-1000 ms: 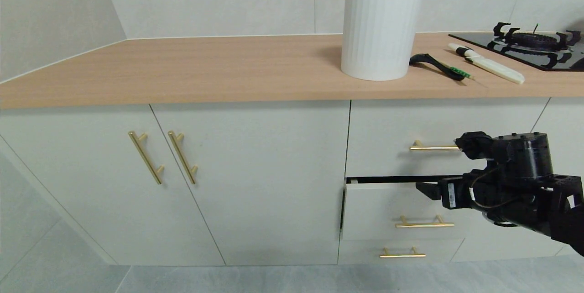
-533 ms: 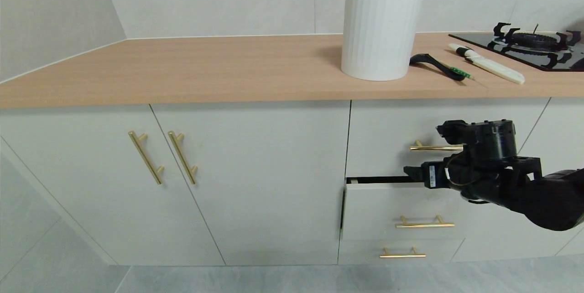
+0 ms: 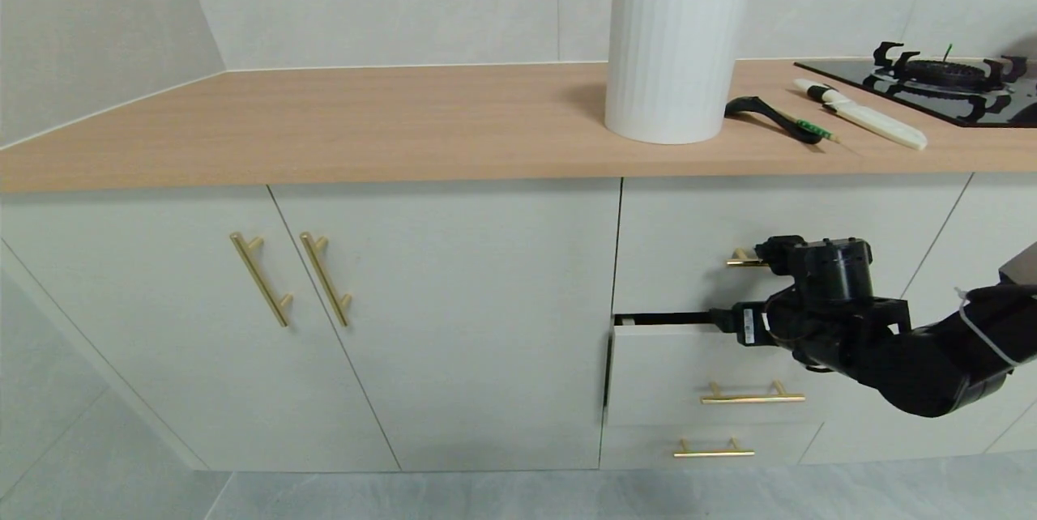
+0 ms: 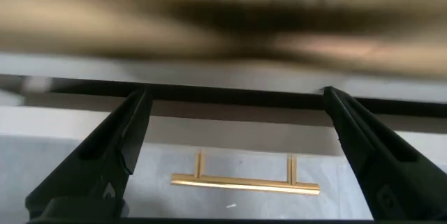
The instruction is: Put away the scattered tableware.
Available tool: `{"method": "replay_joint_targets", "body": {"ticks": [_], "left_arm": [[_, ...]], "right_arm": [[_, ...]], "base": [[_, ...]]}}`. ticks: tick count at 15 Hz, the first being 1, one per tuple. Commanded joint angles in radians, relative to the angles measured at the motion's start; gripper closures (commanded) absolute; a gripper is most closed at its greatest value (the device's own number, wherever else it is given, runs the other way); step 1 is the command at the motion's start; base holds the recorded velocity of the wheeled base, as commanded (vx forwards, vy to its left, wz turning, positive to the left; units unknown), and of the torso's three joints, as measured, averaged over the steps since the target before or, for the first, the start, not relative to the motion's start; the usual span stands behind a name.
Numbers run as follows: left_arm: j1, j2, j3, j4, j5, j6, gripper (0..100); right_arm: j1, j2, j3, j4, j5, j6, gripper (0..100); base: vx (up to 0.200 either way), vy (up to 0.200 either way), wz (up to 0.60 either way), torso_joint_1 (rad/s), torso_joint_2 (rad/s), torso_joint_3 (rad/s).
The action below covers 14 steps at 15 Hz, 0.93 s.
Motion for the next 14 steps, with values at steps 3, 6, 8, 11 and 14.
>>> {"method": "replay_joint_targets", "body": {"ticks": [3,6,8,11,14], "left_arm": [[0.0,0.001,0.0,0.0,0.0,0.0,0],[0.0,0.001,0.0,0.0,0.0,0.0,0],[0.0,0.001,0.0,0.0,0.0,0.0,0],[0.0,0.001,0.0,0.0,0.0,0.0,0],[0.0,0.001,0.0,0.0,0.0,0.0,0]], "right_arm": [[-0.005,0.052,-0.003,-0.025,0.002,-0.004,0],[-0.013,0.052,-0.001,-0.024,0.002,-0.005,0],[-0.017,0.038,0.002,-0.015,0.003,-0.005,0],[-0.017,0.001,0.008,0.048,0.011,-0.005,0],[-0.016,-0.025,0.006,0.111,0.015,-0.007,0]], "base": [[0.0,0.0,0.0,0.0,0.0,0.0],[0.0,0.0,0.0,0.0,0.0,0.0],[0.0,0.0,0.0,0.0,0.0,0.0],[0.0,0.0,0.0,0.0,0.0,0.0],[0.0,0.0,0.0,0.0,0.0,0.0]]}}
